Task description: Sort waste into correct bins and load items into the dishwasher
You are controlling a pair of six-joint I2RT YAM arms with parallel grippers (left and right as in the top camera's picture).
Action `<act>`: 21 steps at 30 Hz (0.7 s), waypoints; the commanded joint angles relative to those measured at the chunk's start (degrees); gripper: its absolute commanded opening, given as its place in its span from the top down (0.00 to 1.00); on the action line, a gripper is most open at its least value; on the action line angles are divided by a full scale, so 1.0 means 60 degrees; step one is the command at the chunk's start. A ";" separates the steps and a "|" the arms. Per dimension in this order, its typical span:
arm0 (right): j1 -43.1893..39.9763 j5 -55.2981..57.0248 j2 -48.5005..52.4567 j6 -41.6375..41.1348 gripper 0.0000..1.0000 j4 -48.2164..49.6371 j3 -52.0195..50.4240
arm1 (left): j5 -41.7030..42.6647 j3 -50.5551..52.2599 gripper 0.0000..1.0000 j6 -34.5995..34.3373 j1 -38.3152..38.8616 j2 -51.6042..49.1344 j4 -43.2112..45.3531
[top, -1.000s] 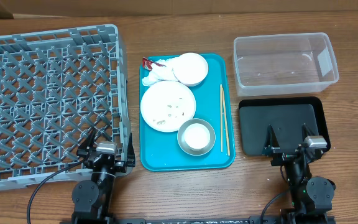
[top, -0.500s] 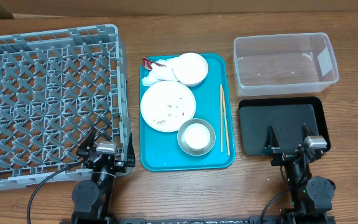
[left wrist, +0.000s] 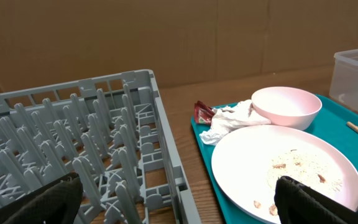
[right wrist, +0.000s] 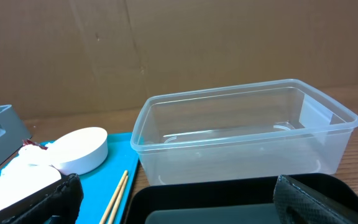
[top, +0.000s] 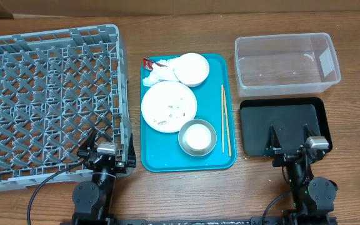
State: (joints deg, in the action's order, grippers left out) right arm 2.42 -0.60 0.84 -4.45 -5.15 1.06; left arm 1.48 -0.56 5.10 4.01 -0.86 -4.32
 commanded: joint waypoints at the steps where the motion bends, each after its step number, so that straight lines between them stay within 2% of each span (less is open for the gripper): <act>1: 0.0069 0.0091 -0.0113 0.0033 0.00 0.0055 -0.0098 | 0.0076 0.0047 0.00 0.0109 -0.0058 0.0102 0.0000; 21: 0.0069 0.0091 -0.0113 0.0033 0.00 0.0055 -0.0098 | 0.0073 0.0047 0.00 0.0109 -0.0058 0.0102 0.0000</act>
